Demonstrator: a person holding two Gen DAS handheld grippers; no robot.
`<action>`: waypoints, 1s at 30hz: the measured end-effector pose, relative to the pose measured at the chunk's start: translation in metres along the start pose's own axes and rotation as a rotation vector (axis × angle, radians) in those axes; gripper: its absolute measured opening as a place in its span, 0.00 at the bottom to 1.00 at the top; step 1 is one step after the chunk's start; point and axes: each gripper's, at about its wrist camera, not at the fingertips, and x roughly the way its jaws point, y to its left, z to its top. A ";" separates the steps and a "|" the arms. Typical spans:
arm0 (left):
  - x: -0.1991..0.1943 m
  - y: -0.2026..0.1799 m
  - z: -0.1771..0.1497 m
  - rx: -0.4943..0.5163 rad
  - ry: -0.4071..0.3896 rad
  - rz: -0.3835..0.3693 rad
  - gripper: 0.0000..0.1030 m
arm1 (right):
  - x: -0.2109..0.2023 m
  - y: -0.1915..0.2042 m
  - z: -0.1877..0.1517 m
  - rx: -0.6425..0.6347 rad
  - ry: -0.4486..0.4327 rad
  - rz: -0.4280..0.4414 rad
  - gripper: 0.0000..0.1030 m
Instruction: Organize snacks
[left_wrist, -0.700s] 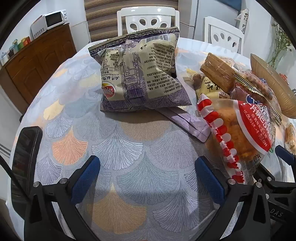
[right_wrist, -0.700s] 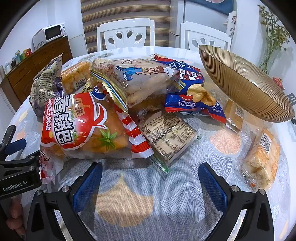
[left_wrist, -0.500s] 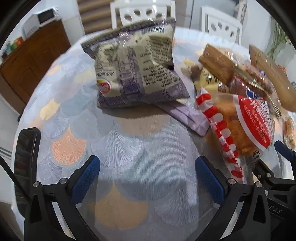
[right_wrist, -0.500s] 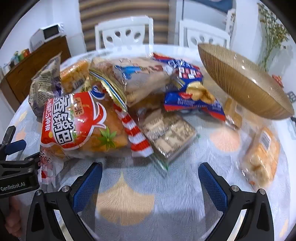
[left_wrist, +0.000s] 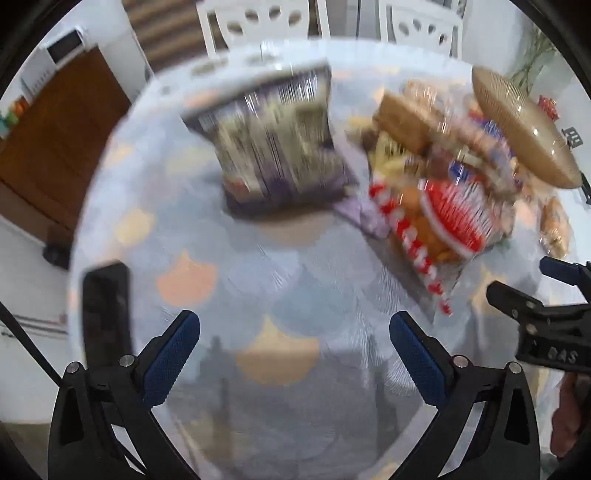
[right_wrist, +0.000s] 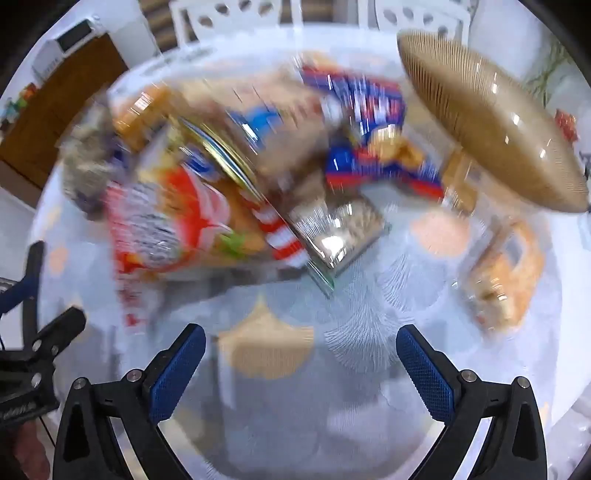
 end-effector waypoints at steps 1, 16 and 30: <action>-0.008 0.001 0.000 -0.009 -0.014 -0.002 0.99 | -0.009 0.003 0.003 -0.014 -0.023 -0.011 1.00; -0.037 -0.017 0.061 -0.159 -0.077 -0.081 0.99 | -0.072 -0.005 0.022 -0.073 -0.180 -0.029 1.00; -0.055 -0.040 0.042 -0.305 -0.088 -0.024 0.99 | -0.078 -0.033 0.028 -0.176 -0.135 0.055 1.00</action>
